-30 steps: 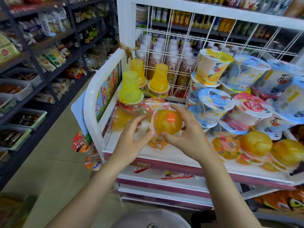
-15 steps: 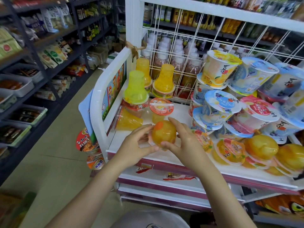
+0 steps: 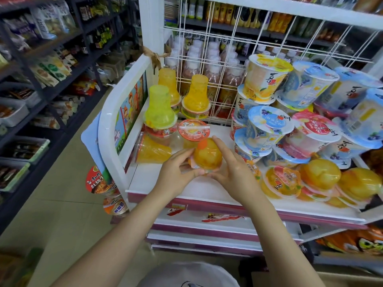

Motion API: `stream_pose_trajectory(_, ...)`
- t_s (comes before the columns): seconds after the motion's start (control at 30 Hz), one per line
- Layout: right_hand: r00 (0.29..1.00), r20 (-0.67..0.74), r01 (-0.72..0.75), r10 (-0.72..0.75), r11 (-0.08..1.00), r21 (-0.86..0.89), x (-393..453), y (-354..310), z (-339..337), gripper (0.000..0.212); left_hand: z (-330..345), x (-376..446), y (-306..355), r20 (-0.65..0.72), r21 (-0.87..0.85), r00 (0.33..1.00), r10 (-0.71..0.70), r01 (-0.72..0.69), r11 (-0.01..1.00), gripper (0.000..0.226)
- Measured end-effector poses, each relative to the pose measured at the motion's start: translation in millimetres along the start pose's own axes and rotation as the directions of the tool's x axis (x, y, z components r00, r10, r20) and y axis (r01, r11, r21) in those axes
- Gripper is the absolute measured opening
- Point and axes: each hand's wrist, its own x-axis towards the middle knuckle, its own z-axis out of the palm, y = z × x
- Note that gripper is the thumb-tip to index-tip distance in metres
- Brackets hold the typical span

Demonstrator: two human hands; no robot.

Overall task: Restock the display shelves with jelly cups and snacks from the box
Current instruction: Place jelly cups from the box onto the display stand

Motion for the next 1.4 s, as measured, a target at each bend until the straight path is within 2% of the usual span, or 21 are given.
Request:
stream_pose_trajectory(0.17, 1.0, 0.001, 0.0, 0.0, 1.0, -0.013, 2.8, 4.4, -2.7, 0.093, 4.1, 7.8, 2.4, 0.03, 0.029, 1.0, 0.0, 0.0, 1.0, 0.063)
stream_pose_trajectory(0.23, 0.998, -0.056, 0.025, -0.028, 0.999, -0.048, -1.5, 2.4, -3.3, 0.093, -1.8, 4.3, 5.8, 0.08, 0.098, 0.997, 0.01, -0.018, 0.995, 0.059)
stream_pose_trajectory(0.3, 0.98, -0.192, 0.048, -0.049, 0.999, -0.01, -7.5, -13.7, -9.2, 0.082, -14.8, -8.1, 7.2, 0.052, 0.244, 0.999, 0.015, -0.027, 0.969, 0.051)
stream_pose_trajectory(0.37, 0.949, -0.306, 0.105, -0.069, 0.989, 0.102, -10.4, -35.4, -11.7, 0.059, -31.9, -27.6, 5.8, -0.077, 0.387, 0.996, 0.049, -0.016, 0.922, 0.046)
stream_pose_trajectory(0.4, 0.945, -0.314, 0.142, -0.09, 0.979, 0.147, -9.3, -46.4, -9.2, 0.047, -39.3, -38.6, 5.2, -0.124, 0.442, 0.99, 0.073, -0.011, 0.897, 0.045)
stream_pose_trajectory(0.47, 0.972, -0.207, 0.16, -0.109, 0.956, 0.247, -1.4, -62.3, 8.0, 0.031, -49.4, -58.2, 0.3, -0.155, 0.516, 0.982, 0.107, -0.012, 0.856, 0.046)
stream_pose_trajectory(0.53, 0.995, -0.045, 0.1, -0.091, 0.942, 0.32, 12.6, -70.0, 32.9, 0.031, -55.5, -73.0, -8.1, -0.173, 0.55, 0.976, 0.13, -0.014, 0.835, 0.044)
stream_pose_trajectory(0.63, 0.987, 0.051, 0.133, -0.151, 0.956, 0.263, 39.5, -69.3, 70.2, 0.051, -60.4, -85.8, -20.8, -0.204, 0.561, 0.965, 0.162, -0.021, 0.828, 0.039)
stream_pose_trajectory(0.7, 0.983, 0.123, 0.11, -0.137, 0.972, 0.207, 54.8, -69.3, 87.7, 0.064, -60.0, -88.3, -25.6, -0.205, 0.56, 0.961, 0.183, -0.037, 0.827, 0.037)
stream_pose_trajectory(0.77, 0.979, 0.189, 0.05, -0.071, 0.992, 0.114, 63.6, -69.9, 101.7, 0.068, -59.6, -89.3, -26.4, -0.225, 0.556, 0.956, 0.19, -0.035, 0.831, 0.038)
stream_pose_trajectory(0.93, 0.98, 0.191, -0.062, 0.058, 0.998, 0.014, 68.5, -62.5, 112.6, 0.065, -57.7, -89.4, -20.6, -0.241, 0.541, 0.957, 0.159, -0.004, 0.841, 0.043)
stream_pose_trajectory(1.03, 0.981, 0.188, -0.073, 0.055, 0.993, 0.093, 62.3, -62.5, 103.5, 0.065, -61.5, -90.5, -16.1, -0.216, 0.499, 0.969, 0.117, 0.007, 0.867, 0.046)
stream_pose_trajectory(1.1, 0.988, 0.152, -0.048, 0.025, 0.988, 0.147, 54.9, -65.8, 90.2, 0.059, -65.0, -93.4, -9.2, -0.254, 0.455, 0.96, 0.119, 0.01, 0.891, 0.044)
stream_pose_trajectory(1.2, 0.995, 0.096, 0.002, -0.026, 0.97, 0.243, 48.1, -73.6, 64.2, 0.037, -66.3, -92.7, 11.5, -0.355, 0.477, 0.892, 0.28, -0.085, 0.875, 0.034)
stream_pose_trajectory(1.27, 0.998, 0.055, 0.016, -0.034, 0.956, 0.292, 47.9, -82.1, 44.9, 0.028, -65.0, -84.7, 23.3, -0.348, 0.519, 0.866, 0.36, -0.142, 0.843, 0.039)
stream_pose_trajectory(1.33, 0.999, 0.008, 0.027, -0.032, 0.937, 0.348, 50.1, -89.6, 27.0, 0.027, -64.1, -70.9, 32.1, -0.289, 0.481, 0.911, 0.294, -0.127, 0.867, 0.058)
stream_pose_trajectory(1.4, 0.997, -0.056, 0.064, -0.045, 0.903, 0.424, 52.5, -93.2, 11.7, 0.026, -62.0, -55.9, 39.3, -0.231, 0.364, 0.955, 0.187, -0.093, 0.927, 0.071)
